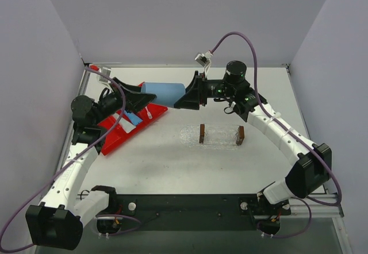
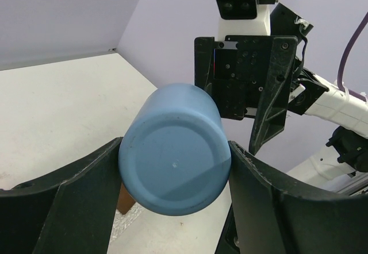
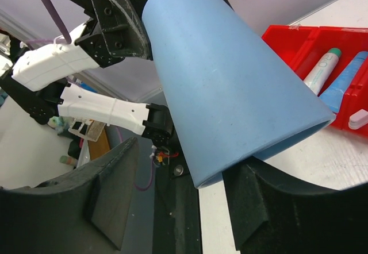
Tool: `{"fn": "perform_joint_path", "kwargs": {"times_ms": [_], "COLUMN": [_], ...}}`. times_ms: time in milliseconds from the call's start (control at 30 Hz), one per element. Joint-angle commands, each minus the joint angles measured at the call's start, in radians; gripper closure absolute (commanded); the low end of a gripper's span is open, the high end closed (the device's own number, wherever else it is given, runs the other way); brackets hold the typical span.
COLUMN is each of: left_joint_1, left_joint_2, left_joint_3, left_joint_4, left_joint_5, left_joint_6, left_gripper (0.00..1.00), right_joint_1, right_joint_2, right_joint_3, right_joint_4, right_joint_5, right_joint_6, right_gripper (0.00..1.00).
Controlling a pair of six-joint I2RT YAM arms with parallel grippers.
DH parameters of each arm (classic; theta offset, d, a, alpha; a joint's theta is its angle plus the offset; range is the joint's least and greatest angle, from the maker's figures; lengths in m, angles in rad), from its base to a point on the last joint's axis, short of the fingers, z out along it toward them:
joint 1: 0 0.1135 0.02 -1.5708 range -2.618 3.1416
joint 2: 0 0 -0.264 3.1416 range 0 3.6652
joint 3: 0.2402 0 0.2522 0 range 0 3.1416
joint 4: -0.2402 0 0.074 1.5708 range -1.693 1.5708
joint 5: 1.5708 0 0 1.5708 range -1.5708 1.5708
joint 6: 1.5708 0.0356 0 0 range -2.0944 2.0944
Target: Prepare toiletry sets of a toothbrush and toothpaste on the tray
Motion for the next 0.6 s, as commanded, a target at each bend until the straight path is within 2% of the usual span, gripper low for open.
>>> {"fn": "perform_joint_path", "kwargs": {"times_ms": [0, 233, 567], "left_joint_1": [-0.011, -0.023, -0.027], "left_joint_2": [-0.022, -0.028, -0.042], "left_joint_3": [-0.014, -0.034, -0.059], "left_joint_4": [0.061, -0.008, -0.048], "left_joint_5": [0.0, -0.009, -0.011], "left_joint_6": [0.013, 0.099, 0.159], "left_gripper": [1.0, 1.0, 1.0], "right_joint_1": [0.01, 0.01, 0.009], "right_joint_2": [0.011, 0.019, 0.002], "right_joint_3": [0.059, 0.088, 0.102], "right_joint_4": [0.143, 0.135, 0.065], "right_joint_5": [-0.045, -0.054, -0.056], "right_joint_6": [0.069, 0.074, 0.008], "right_gripper": [0.51, 0.61, 0.84]}}
